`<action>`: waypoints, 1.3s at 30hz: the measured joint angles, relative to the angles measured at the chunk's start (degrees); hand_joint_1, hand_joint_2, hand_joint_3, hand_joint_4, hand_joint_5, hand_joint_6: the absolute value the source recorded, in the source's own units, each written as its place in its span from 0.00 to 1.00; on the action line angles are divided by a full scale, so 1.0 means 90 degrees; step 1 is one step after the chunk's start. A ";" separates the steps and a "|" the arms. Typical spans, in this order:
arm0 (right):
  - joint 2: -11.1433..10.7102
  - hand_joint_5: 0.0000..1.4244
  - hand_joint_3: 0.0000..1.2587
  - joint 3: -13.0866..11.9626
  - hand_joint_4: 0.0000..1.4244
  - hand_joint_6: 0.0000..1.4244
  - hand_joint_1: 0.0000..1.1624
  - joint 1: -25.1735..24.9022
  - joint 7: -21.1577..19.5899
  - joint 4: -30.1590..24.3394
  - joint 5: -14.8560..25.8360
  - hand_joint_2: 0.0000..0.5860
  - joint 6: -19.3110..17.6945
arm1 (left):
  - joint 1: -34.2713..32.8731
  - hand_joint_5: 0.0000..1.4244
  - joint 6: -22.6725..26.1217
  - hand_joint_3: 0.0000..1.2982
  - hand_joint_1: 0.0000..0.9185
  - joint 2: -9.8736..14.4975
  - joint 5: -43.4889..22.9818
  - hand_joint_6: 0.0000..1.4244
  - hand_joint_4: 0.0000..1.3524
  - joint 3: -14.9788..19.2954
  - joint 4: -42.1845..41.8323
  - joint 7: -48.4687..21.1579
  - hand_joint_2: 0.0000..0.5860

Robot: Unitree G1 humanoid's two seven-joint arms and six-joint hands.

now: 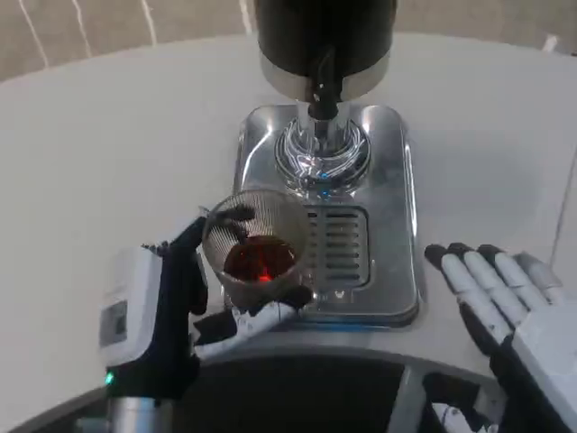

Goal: Grasp the cup under the faucet to collect the drink, then remove the cup.

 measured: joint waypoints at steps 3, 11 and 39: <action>-0.0240 0.00 0.00 -0.0195 0.00 0.00 0.18 0.0118 -0.0298 0.0212 0.0230 0.98 -0.0384 | 0.0349 0.94 0.0004 0.85 0.74 0.0085 0.0070 1.00 0.93 0.0118 -0.0491 -0.0251 0.15; -0.0824 0.00 0.00 -0.0755 0.00 0.00 0.07 0.0304 -0.0930 0.0772 0.0785 1.00 -0.1375 | 0.1061 0.94 0.0003 0.85 0.74 0.0186 0.0271 1.00 0.93 0.0221 -0.1502 -0.0692 0.16; -0.1378 0.00 0.00 -0.1259 0.00 0.00 0.00 0.0314 -0.1235 0.1493 0.1443 0.99 -0.2941 | 0.2055 0.95 -0.0867 0.85 0.75 0.0529 0.0422 1.00 0.93 0.0343 -0.2488 -0.1578 0.17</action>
